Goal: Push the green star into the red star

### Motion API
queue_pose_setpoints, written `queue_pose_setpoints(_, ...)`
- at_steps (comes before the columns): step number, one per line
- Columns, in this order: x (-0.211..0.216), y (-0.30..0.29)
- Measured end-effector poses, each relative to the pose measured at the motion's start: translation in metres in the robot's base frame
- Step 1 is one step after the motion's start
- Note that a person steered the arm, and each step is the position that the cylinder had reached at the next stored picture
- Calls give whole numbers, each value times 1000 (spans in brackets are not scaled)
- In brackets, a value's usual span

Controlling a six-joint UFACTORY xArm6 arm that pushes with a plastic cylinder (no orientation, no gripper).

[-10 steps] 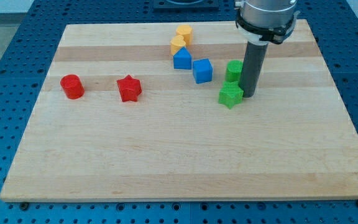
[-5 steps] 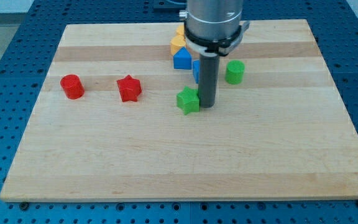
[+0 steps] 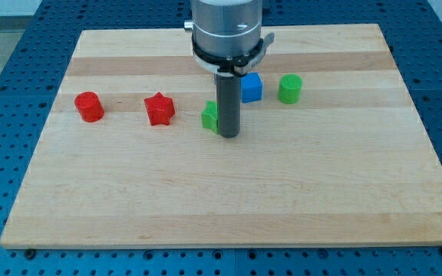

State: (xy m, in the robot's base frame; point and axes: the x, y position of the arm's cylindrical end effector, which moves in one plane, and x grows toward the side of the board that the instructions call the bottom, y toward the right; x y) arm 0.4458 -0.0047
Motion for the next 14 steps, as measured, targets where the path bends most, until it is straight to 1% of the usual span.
queue_pose_setpoints(2,-24,-3)
queue_pose_setpoints(7,-36,-10)
queue_pose_setpoints(11,-46,1)
queue_pose_setpoints(12,-46,-16)
queue_pose_setpoints(13,-46,-49)
queue_pose_setpoints(14,-46,-61)
